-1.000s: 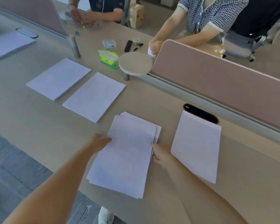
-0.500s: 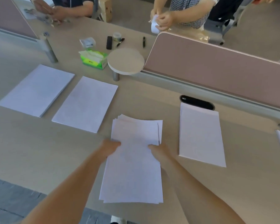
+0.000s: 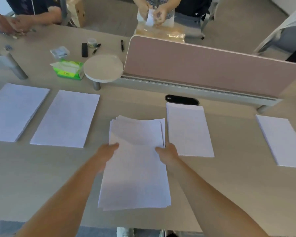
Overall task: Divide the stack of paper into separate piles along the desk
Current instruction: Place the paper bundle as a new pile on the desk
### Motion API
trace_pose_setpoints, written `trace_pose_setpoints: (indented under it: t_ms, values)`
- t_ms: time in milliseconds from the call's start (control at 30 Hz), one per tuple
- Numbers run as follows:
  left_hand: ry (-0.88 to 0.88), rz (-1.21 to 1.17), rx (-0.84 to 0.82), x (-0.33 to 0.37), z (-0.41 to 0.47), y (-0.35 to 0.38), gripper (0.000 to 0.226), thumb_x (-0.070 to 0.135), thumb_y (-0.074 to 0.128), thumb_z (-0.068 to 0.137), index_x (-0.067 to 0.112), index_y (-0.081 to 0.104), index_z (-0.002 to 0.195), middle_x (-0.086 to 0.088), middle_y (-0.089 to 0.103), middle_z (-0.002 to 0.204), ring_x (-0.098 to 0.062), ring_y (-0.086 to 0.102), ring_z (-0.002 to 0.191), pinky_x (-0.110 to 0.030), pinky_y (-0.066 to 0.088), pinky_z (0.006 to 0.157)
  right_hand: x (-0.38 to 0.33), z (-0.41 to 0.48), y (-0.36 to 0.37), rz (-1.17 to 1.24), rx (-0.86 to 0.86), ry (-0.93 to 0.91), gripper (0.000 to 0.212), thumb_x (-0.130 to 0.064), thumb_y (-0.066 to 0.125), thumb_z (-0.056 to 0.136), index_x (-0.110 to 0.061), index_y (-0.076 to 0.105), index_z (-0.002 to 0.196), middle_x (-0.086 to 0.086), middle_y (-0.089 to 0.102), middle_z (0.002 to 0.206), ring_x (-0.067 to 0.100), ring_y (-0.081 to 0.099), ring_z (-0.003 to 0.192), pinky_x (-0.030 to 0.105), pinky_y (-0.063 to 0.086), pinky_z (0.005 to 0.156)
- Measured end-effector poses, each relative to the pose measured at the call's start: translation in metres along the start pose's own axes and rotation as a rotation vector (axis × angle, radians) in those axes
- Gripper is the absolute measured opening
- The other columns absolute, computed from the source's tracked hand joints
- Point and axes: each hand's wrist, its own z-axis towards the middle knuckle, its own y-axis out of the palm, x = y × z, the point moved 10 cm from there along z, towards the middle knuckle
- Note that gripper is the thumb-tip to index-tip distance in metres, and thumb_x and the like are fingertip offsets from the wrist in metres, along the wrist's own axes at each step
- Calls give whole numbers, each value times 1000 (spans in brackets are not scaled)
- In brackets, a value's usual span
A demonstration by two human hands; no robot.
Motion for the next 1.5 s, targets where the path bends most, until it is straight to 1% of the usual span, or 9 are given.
trace_pose_setpoints:
  t_ms: [167,300,467,633,833,1067,1267,1400,1500]
  values:
    - [136,39,-101,64,-28,100,33,21,52,100,-1,56,124,-6,53,112,-20,50,102,-28,38,85,-8,-11,-122,2,159,-41,8,-13,65,87,-9,59,88,6,60,80,24,58,71,28,44,60]
    - [171,73,-184,87,-58,195,55,24,52,99,-1,36,145,-14,43,148,-30,45,132,-35,36,107,20,-14,-221,23,280,-11,16,-14,71,83,-4,64,94,9,65,80,20,60,64,24,43,51]
    - [299,178,-219,108,-94,302,35,22,49,96,14,48,130,-1,60,118,-19,57,89,-31,47,75,68,6,-323,32,356,19,36,-16,74,79,-6,59,110,11,65,97,24,62,75,24,43,51]
    - [403,242,-199,120,-106,424,55,24,48,96,31,32,149,7,51,138,-21,54,120,-32,44,93,130,62,-402,127,300,50,36,-13,73,82,-14,48,109,6,60,95,22,59,74,27,45,54]
    - [328,382,-94,105,-91,525,59,30,44,98,40,22,151,7,56,126,-23,63,95,-30,50,74,194,139,-442,232,127,37,67,-22,71,74,-16,48,136,6,64,128,26,67,102,47,59,85]
    - [329,565,-3,92,-93,552,65,29,43,99,52,10,149,-4,66,109,-24,67,75,-30,51,63,196,144,-451,158,28,-80,89,-17,65,90,-29,9,158,-12,28,159,14,35,142,41,38,115]
    - [319,511,78,95,-84,550,67,33,54,94,38,19,151,-3,52,142,-31,59,116,-44,51,97,208,161,-451,164,-3,-41,76,-14,62,92,-25,21,156,-11,41,142,13,42,133,24,37,100]
    - [228,442,120,88,-76,542,63,31,55,95,26,27,152,-6,55,138,-32,58,118,-38,50,96,218,168,-448,237,22,50,75,-19,63,90,-30,26,154,-10,37,155,16,42,138,32,40,108]
    - [224,417,109,87,-74,541,59,31,54,95,26,31,150,-5,58,134,-31,60,114,-40,52,94,221,169,-445,321,46,111,56,-12,63,90,-36,42,137,-20,55,127,14,56,115,31,46,96]
